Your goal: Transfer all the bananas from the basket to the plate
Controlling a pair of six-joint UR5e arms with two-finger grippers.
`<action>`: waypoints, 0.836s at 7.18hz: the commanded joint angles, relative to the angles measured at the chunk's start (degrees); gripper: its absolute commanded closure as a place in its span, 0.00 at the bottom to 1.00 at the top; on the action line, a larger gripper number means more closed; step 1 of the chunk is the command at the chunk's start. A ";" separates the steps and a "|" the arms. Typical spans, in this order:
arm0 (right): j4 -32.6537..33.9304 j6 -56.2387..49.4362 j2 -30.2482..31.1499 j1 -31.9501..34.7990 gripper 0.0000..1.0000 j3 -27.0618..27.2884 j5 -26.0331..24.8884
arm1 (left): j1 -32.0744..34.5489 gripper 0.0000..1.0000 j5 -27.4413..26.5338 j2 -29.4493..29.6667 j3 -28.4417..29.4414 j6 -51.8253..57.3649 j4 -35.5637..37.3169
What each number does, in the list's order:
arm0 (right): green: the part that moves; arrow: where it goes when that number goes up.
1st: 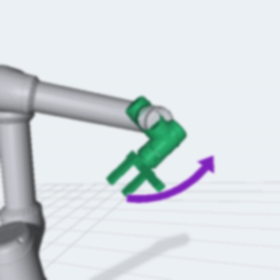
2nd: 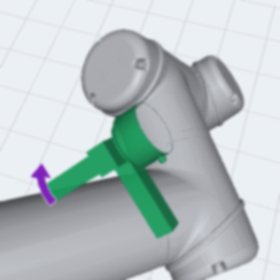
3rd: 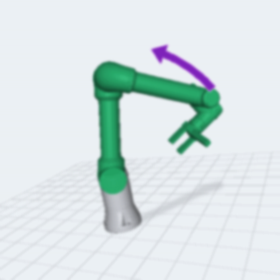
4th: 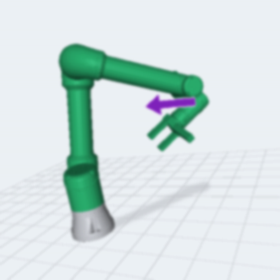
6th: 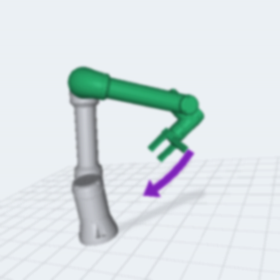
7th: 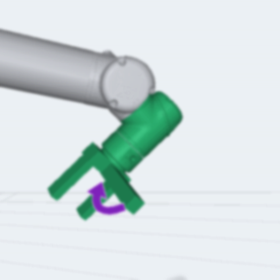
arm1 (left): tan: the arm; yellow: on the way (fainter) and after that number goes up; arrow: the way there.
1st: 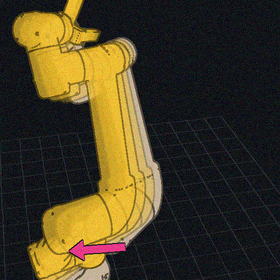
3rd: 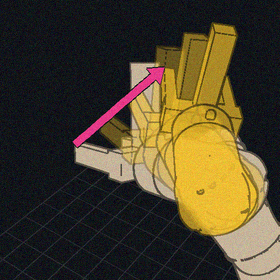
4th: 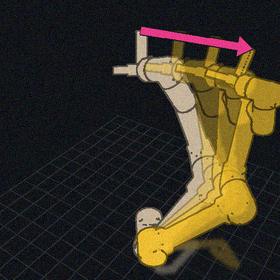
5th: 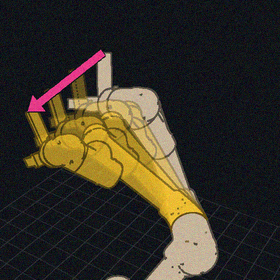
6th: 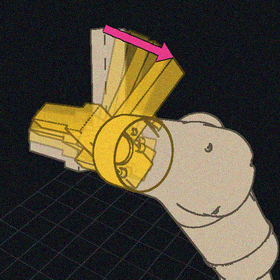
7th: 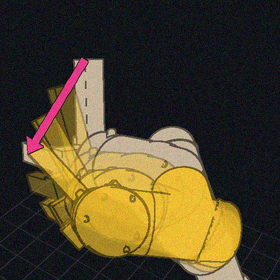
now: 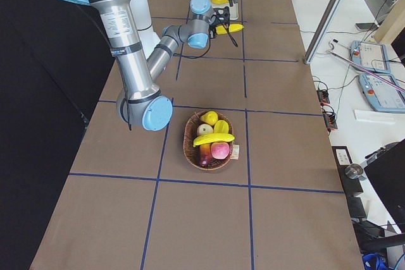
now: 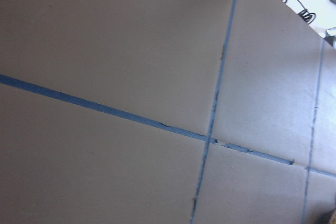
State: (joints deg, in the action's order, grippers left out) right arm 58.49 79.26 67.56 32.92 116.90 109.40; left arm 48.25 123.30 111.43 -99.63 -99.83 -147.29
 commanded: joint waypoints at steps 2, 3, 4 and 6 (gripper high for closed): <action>-0.13 1.24 -1.64 -5.84 0.97 -0.26 -4.11 | -3.68 0.01 -0.17 6.85 1.89 -4.41 -2.47; -0.13 1.16 -1.73 -6.46 0.97 -0.27 -4.37 | -6.04 0.01 -1.56 10.09 3.38 -4.41 -2.38; -0.13 1.15 -2.08 -7.25 0.97 -0.35 -5.24 | -8.85 0.01 -5.93 11.43 3.57 -4.50 -2.38; -0.13 1.24 -2.78 -8.83 0.97 -1.06 -7.53 | -13.16 0.01 -10.08 13.02 4.18 -4.41 -1.94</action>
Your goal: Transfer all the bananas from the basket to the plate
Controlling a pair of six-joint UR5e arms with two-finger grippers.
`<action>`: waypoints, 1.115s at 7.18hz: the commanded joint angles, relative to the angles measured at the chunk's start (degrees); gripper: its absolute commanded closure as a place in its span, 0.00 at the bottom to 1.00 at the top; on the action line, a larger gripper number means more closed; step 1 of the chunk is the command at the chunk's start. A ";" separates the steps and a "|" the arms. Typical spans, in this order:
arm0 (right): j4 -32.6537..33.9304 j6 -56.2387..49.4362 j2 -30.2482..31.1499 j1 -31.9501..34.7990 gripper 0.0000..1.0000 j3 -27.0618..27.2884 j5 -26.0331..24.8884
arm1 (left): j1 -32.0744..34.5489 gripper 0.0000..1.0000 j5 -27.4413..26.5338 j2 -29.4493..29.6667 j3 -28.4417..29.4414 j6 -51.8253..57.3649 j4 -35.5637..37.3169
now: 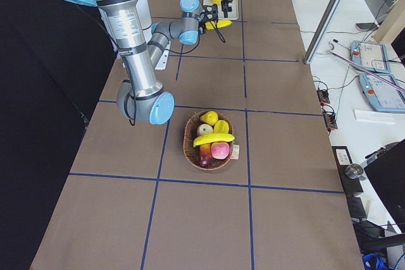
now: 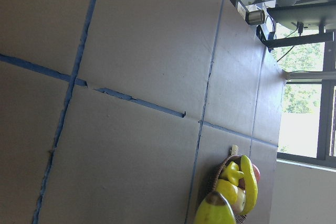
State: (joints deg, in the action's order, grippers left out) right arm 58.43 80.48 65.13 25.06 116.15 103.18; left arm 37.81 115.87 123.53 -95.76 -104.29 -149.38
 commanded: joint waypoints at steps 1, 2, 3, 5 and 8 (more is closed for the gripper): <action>-0.07 0.03 -0.35 -1.07 0.97 -0.31 -1.40 | -4.05 0.01 -4.14 1.27 0.75 0.05 0.14; -0.07 0.03 -0.35 -1.07 0.97 -0.31 -1.40 | -4.32 0.04 -4.16 1.27 1.10 -0.04 0.14; -0.07 0.03 -0.44 -1.07 0.97 -0.23 -1.31 | -4.41 0.73 -4.16 1.10 1.10 0.14 0.23; -0.07 0.03 -0.35 -1.16 0.95 -0.14 -1.31 | -4.41 1.00 -4.07 0.75 1.19 0.40 0.14; -0.07 2.81 -0.35 -1.24 0.00 0.74 -1.31 | -3.80 1.00 -4.07 0.57 1.28 0.66 0.14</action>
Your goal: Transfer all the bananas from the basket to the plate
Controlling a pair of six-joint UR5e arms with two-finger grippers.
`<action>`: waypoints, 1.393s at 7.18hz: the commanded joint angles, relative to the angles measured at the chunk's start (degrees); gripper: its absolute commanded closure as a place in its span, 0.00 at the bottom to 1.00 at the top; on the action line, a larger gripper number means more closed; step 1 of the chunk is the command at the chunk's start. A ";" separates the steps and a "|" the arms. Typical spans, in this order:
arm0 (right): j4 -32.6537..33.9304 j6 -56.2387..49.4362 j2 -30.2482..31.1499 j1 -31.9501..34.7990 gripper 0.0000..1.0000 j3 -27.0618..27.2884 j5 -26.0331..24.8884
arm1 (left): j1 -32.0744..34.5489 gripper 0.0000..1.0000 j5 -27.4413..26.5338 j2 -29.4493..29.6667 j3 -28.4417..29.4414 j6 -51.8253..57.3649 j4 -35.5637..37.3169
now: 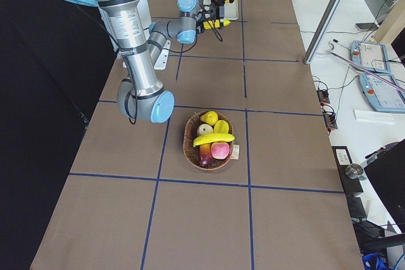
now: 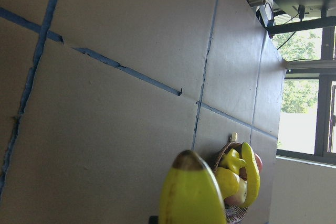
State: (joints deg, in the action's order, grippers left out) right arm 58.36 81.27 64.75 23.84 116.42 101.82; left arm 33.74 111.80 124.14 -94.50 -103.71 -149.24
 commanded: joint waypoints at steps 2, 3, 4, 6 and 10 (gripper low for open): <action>0.09 2.31 0.03 0.15 0.00 0.99 0.13 | 2.28 1.00 0.44 -0.21 0.10 0.26 0.18; 0.78 2.31 0.38 1.02 0.00 2.04 0.30 | 5.95 1.00 5.92 -2.48 0.11 0.43 3.57; 1.14 2.23 1.16 2.34 0.00 2.40 0.57 | 11.03 1.00 12.16 -5.46 0.11 0.61 8.04; 10.58 2.23 1.17 4.71 0.00 5.55 1.09 | 18.00 1.00 13.97 -14.58 -1.04 8.82 15.87; 23.27 1.08 1.17 9.81 0.00 6.71 4.43 | 21.81 1.00 13.28 -28.32 1.68 18.71 19.34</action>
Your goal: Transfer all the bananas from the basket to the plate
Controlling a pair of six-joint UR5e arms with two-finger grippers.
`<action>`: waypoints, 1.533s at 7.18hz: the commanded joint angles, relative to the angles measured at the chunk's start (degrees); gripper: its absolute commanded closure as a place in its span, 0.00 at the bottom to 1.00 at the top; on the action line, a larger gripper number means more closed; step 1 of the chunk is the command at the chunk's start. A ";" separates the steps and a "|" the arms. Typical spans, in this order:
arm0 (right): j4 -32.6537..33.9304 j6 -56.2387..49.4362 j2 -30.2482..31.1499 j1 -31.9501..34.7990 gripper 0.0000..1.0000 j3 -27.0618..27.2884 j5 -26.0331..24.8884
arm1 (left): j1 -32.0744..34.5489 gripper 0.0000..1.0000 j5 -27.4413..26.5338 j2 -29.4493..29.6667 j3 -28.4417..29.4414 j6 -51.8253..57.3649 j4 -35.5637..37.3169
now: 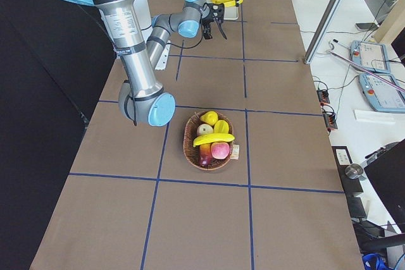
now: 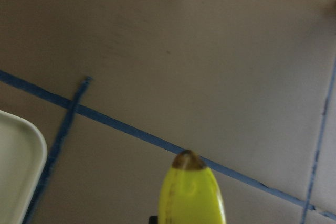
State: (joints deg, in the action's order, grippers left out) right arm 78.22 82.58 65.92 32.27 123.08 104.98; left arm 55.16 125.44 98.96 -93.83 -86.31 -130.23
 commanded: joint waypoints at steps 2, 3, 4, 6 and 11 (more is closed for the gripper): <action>3.52 -1.45 0.08 1.74 0.00 -0.38 1.28 | 0.91 1.00 -2.20 -3.34 4.42 5.06 0.41; 3.61 -1.46 0.17 1.83 0.00 -0.38 1.28 | 0.57 1.00 -4.83 -3.34 7.40 5.71 0.24; 3.61 -2.50 0.26 1.92 0.00 -0.47 1.28 | 0.74 1.00 -4.94 -3.42 8.04 8.06 0.15; 3.70 -2.78 0.26 2.62 0.00 -0.38 1.36 | 1.00 0.13 -4.68 -3.60 7.70 10.11 0.15; 10.20 -20.45 9.61 10.93 0.00 2.85 7.67 | 6.34 0.00 4.33 -3.34 -0.91 10.28 1.11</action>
State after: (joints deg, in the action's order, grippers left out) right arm 87.81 70.46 70.17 39.24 124.19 110.06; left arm 59.20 125.63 95.48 -92.51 -76.03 -129.60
